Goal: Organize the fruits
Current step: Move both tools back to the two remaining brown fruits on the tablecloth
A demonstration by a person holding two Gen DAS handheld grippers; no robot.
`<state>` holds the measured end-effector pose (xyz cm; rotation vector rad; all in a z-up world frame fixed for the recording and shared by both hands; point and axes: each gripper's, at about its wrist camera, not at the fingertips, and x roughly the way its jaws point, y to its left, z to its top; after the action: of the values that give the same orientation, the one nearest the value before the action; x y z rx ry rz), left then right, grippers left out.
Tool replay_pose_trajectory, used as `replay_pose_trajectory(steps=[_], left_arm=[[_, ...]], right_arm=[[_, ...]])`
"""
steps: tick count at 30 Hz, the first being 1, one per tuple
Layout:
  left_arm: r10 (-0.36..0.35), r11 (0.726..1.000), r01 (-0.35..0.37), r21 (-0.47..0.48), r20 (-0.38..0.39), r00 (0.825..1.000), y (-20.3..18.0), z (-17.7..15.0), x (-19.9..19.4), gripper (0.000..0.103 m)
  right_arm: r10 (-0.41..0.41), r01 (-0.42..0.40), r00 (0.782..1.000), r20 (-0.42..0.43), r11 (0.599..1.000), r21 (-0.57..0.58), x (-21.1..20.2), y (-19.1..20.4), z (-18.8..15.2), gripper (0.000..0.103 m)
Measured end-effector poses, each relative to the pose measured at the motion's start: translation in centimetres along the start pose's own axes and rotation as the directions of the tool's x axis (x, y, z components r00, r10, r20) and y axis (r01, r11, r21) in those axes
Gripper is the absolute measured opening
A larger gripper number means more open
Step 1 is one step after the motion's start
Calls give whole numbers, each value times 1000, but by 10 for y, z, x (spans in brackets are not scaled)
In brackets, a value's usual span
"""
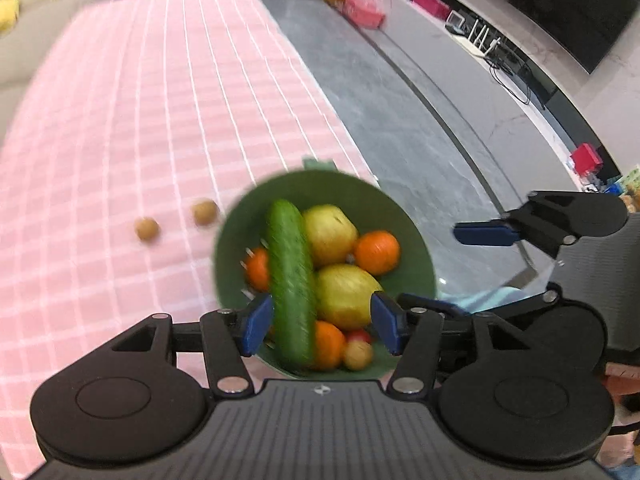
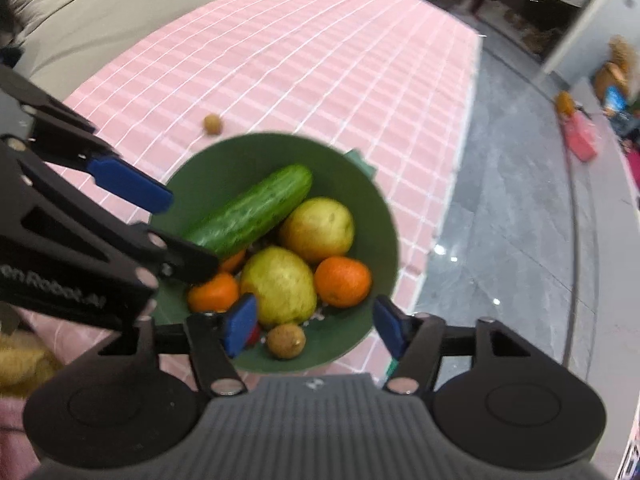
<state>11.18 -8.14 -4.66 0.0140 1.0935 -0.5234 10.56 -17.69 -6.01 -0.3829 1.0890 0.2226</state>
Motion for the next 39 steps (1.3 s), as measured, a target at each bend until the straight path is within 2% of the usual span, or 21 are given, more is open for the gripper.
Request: replay_pose_trajectory(steps=[5,9,12,17,20,24,27,32,35,39], left_arm=[[53,998,-57,34,99,994,12,6,-25,66],[103,990,-117,72,175,979,20,8,-43,66],[116,984,-143,109,225,967,27,8,-54,66],[138,984,-164,71,280,950,50,10,-63,67],[175,980,-196,46,286,942,64,11,-59,67],[191,980,-197,-8,283,940,88,11,-55,67],[212,977,-207,-48,298,931,105,9,-53,67],[204,978,-183,-95,298,932,131,6,-42,67],[217,976,-196,-97,287,933,143,3,-32,67],[195,979,-171,-106,277,941,158,-2,-21,67]], right_arm=[[-6,-1,998,61,993,114,-14,2,11,71],[-21,2,994,103,983,182,-22,6,22,72],[5,-41,989,149,970,239,-24,8,31,74],[27,-70,984,175,966,248,-16,17,51,75],[31,-72,982,186,973,219,-10,23,64,75],[42,-83,979,202,976,200,-1,27,80,75],[46,-86,977,209,979,187,8,29,90,75],[55,-86,975,214,987,139,24,34,107,74],[69,-94,975,211,989,112,34,35,117,74],[93,-107,979,182,992,66,53,35,130,65]])
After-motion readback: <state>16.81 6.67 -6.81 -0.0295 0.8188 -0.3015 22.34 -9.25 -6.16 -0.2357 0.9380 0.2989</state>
